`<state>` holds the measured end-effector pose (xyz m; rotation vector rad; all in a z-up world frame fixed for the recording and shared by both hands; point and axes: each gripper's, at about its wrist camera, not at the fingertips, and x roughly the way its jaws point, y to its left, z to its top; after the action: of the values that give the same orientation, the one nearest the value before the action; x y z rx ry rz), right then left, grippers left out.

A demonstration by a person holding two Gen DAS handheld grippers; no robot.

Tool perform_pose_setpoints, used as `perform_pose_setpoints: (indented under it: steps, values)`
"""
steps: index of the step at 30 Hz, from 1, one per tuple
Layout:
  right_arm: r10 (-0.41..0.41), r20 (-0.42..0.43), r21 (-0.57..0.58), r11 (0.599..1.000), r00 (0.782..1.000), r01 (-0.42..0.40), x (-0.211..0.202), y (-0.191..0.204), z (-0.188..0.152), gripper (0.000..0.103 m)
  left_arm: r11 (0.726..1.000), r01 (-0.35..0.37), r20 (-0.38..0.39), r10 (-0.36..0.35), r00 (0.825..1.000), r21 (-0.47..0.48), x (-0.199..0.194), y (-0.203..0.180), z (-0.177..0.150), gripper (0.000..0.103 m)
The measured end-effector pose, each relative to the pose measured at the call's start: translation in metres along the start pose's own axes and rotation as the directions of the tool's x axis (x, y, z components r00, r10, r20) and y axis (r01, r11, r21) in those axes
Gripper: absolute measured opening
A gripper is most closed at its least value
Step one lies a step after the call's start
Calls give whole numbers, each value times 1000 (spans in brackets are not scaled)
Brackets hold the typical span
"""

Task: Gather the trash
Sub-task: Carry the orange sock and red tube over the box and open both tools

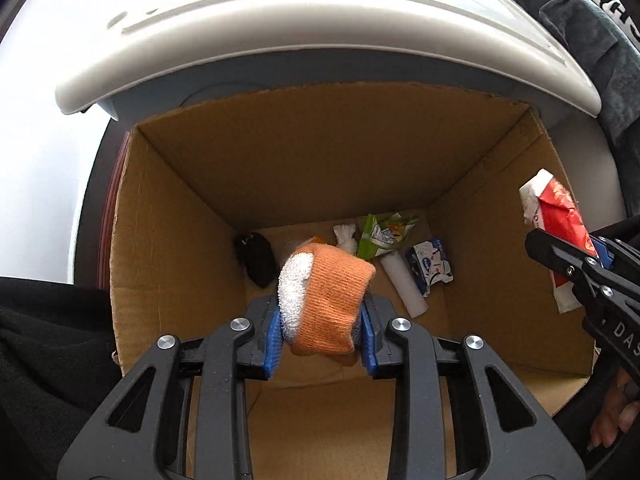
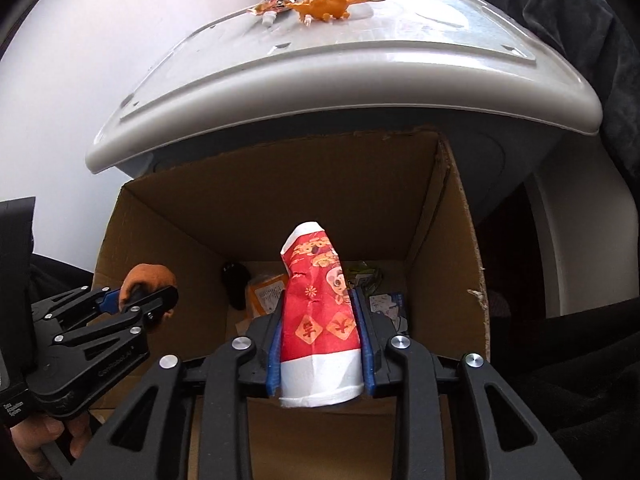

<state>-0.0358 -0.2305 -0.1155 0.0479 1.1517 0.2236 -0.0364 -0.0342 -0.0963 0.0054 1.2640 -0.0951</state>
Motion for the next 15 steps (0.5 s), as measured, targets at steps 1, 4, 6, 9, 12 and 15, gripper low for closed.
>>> perform_pose_setpoints:
  steps: [1,4,6,9,12,15]
  values:
    - [-3,-4,0,1000,1000,3,1,0,0,46,1000,-7,-9,6,1000,-7,2,0,0,44]
    - [-27,25,17,1000,999,26,-3,-2,1,70,999,-41,-21,40,999,-25,5,2,0,76]
    - [-26,41,37,999,999,24,-8,-5,3,70,999,-38,-18,38,999,-35,4,5,0,76]
    - [-32,47,73,997,998,29,-11,-11,3,70,998,-51,-30,49,998,-43,7,6,1,77]
    - [-33,52,96,995,998,27,-12,-14,4,72,998,-41,-19,40,999,-50,8,7,4,77]
    - [-35,64,107,994,997,28,-14,-13,7,75,998,-27,8,27,1000,-49,2,6,4,77]
